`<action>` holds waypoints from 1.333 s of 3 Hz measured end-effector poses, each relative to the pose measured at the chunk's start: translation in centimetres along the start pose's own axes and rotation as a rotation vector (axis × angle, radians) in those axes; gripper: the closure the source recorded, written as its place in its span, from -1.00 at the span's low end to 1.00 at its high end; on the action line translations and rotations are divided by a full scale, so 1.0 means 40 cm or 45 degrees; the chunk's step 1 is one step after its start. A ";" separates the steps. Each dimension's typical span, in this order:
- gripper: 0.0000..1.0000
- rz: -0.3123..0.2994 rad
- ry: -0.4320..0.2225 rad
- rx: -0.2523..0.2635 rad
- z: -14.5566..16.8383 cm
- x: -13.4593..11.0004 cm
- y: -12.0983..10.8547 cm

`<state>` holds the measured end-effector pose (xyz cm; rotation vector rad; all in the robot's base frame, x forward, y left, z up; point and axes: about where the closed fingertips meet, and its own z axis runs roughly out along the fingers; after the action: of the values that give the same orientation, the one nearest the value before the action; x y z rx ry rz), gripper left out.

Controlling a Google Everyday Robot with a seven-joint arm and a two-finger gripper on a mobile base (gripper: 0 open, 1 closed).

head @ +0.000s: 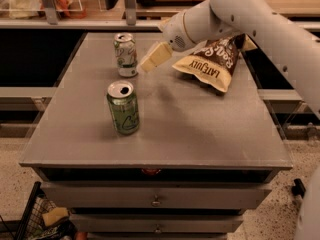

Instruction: Pick 7up can

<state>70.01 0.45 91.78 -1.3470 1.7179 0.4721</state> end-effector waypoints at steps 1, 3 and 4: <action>-1.00 0.054 -0.061 -0.089 0.079 -0.001 0.018; -1.00 0.148 -0.198 -0.132 0.171 -0.021 0.037; -1.00 0.188 -0.254 -0.123 0.198 -0.040 0.044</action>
Offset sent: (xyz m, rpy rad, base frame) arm 0.0180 0.0606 -0.0407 0.2066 0.1165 0.0678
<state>71.60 7.84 88.39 -1.2004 1.6523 0.7561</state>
